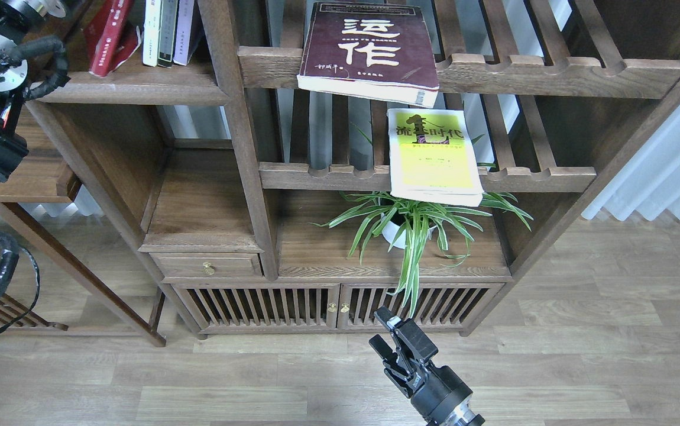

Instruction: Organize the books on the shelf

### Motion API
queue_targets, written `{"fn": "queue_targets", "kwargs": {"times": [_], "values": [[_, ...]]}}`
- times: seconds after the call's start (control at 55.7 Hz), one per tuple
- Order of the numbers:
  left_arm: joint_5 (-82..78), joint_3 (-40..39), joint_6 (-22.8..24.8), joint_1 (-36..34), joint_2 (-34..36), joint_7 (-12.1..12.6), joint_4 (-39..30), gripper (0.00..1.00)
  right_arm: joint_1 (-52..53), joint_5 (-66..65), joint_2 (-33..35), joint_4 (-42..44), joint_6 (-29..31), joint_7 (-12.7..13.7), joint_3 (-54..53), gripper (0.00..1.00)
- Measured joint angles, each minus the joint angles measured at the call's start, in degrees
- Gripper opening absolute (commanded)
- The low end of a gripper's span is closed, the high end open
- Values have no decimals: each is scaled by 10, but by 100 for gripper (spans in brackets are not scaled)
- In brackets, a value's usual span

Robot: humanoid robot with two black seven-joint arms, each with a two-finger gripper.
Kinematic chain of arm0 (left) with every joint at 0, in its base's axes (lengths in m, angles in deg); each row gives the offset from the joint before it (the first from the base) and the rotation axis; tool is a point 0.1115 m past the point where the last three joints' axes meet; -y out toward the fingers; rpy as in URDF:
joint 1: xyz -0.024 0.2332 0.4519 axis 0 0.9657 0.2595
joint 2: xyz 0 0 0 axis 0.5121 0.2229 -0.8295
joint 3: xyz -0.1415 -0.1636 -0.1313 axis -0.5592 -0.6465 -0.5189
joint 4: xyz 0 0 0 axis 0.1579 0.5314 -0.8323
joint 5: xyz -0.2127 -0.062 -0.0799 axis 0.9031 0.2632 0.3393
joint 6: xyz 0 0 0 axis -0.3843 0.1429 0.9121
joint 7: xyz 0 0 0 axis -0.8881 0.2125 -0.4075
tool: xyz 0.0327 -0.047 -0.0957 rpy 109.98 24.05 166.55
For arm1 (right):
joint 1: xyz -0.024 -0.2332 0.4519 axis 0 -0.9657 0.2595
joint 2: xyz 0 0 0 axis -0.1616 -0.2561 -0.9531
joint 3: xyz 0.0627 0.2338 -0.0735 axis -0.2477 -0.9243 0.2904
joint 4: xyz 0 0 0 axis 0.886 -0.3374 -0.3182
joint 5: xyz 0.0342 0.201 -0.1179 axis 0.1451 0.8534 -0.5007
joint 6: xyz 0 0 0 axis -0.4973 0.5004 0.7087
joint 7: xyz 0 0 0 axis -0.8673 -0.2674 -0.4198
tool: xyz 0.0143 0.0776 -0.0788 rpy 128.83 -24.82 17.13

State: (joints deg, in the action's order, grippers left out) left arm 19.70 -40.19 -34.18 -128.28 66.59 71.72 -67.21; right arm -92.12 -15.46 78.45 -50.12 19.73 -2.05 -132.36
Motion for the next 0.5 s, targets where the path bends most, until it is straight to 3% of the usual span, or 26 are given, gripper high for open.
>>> {"fn": "queue_targets", "kwargs": {"times": [0.233,0.503], "values": [[8,-11,0,31,52,19,-73,100,0,0,0,-1,0,0,0,97],[14,-25,0,82,74,24,-158,100,0,0,0,-2,0,0,0,97]]}}
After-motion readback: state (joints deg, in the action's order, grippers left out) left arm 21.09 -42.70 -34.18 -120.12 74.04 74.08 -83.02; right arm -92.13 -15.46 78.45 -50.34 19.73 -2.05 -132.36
